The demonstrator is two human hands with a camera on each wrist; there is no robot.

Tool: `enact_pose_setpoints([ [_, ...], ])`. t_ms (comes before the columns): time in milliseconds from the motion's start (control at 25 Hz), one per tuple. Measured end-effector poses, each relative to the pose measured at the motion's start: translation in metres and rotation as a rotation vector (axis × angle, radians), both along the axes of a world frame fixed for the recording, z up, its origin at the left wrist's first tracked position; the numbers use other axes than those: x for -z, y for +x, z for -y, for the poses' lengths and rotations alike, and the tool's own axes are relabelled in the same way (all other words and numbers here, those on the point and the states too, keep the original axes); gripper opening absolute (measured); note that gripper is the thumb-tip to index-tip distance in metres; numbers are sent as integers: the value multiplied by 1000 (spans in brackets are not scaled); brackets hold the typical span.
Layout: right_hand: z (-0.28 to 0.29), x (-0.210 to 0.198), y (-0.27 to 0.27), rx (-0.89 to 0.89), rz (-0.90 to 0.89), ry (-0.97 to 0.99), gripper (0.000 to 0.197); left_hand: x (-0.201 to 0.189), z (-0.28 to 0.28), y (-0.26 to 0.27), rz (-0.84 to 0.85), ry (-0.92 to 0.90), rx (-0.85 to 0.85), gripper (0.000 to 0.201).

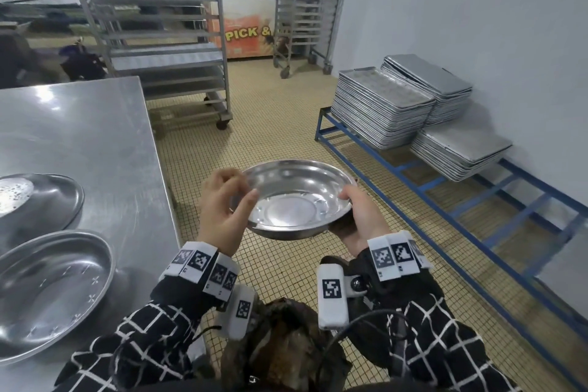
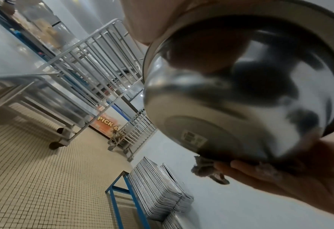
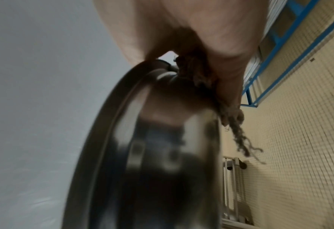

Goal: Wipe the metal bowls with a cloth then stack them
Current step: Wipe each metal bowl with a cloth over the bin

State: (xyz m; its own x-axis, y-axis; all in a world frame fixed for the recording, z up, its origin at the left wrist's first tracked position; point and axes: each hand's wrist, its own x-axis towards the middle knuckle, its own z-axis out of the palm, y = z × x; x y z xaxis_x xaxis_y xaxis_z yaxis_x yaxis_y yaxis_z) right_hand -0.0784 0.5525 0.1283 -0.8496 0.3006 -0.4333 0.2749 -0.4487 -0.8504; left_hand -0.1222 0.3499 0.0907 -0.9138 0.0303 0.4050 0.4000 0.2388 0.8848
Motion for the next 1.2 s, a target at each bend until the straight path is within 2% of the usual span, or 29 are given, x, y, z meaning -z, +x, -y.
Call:
enact_pose_setpoints([
  [80, 8, -4, 3, 19, 21, 63, 30, -5, 5, -3, 116, 2, -43, 33],
  [160, 20, -5, 10, 6, 24, 118, 20, -15, 11, -3, 308, 176, 7, 44],
  [240, 35, -6, 21, 13, 20, 125, 15, -25, 20, 4, 470, 366, 123, 26],
  [280, 42, -5, 27, 16, 16, 171, 14, -28, 25, 7, 505, 371, 151, 21],
  [400, 61, 1, 41, 31, 1, 429, 20, -24, 46, 12, 490, 323, 198, 32],
  [480, 71, 9, 50, 89, -53, 521, 22, -19, 62, 13, 458, 277, 201, 40],
  [680, 107, 28, 75, 129, -80, 436, 24, -16, 105, 42, 433, 179, 168, 36],
  [800, 125, 27, 81, 71, -105, 399, 20, -13, 131, 64, 443, 196, 97, 28],
  [920, 149, 28, 82, -29, -133, 407, 13, -11, 165, 94, 428, 182, -45, 17],
  [1080, 200, 25, 81, -241, -165, 431, 9, -11, 226, 137, 458, 233, -248, 25],
  [1200, 243, 22, 78, -358, -208, 428, 8, -13, 273, 163, 463, 226, -334, 20],
])
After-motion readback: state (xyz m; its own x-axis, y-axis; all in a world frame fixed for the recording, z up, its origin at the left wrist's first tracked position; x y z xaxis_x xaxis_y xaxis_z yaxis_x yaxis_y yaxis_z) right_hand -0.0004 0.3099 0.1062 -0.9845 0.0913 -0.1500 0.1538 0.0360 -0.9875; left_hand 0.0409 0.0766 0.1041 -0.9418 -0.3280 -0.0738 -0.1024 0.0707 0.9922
